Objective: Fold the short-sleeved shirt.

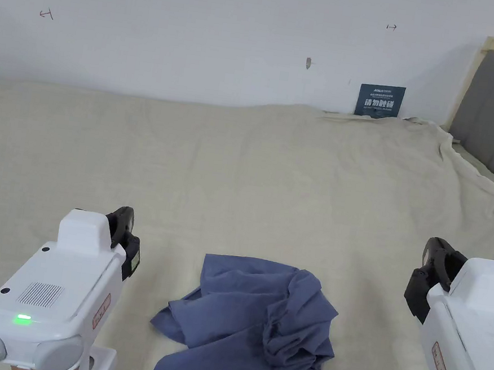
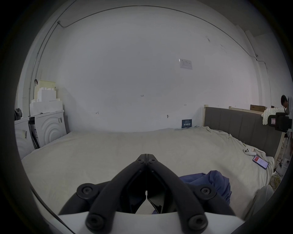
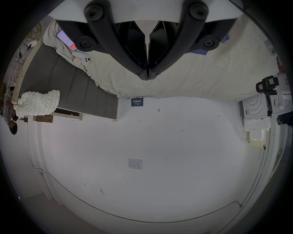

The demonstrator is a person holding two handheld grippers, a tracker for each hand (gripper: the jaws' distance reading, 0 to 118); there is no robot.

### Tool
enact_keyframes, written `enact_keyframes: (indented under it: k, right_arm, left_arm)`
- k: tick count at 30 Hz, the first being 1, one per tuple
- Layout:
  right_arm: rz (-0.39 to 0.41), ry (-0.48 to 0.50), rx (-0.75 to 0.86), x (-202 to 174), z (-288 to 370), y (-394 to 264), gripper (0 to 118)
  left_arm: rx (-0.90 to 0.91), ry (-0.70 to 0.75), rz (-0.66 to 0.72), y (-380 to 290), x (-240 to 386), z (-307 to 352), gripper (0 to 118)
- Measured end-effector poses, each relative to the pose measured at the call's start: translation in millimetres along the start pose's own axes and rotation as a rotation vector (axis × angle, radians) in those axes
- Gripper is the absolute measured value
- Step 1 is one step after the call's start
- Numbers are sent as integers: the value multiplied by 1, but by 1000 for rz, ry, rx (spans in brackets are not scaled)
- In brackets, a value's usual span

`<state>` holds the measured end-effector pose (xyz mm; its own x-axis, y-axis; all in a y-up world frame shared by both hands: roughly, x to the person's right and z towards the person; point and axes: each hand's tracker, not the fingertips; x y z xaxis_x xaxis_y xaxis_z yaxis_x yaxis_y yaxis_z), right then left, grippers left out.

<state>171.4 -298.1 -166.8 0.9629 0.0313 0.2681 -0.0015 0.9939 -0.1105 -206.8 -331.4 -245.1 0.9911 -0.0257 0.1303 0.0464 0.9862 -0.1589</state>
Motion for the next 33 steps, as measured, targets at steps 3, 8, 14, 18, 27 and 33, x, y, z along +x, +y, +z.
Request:
enact_keyframes:
  k: [3, 8, 14, 18, 27, 33]
  right_arm:
    - [-3, 2, -2, -1, -1, 0, 1]
    - [1, 6, -9, -3, -3, -2, 1]
    - [-1, 10, -28, -4, -9, -8, 1]
    - [2, 13, -41, -5, -12, -13, 1]
    - [-6, 21, -78, -5, -20, -25, 1]
    - [-9, 28, -100, -6, -23, -32, 1]
  left_arm:
    - [-55, -17, 2, 0, 0, -7, 0]
    - [-238, -59, 53, -6, 0, -25, 0]
    - [-519, -110, 143, -36, 3, -51, 0]
    - [-669, -127, 166, -67, 10, -60, 0]
    - [-897, -159, 196, -124, 22, -67, 88]
    - [-909, -154, 97, -137, 44, -65, 85]
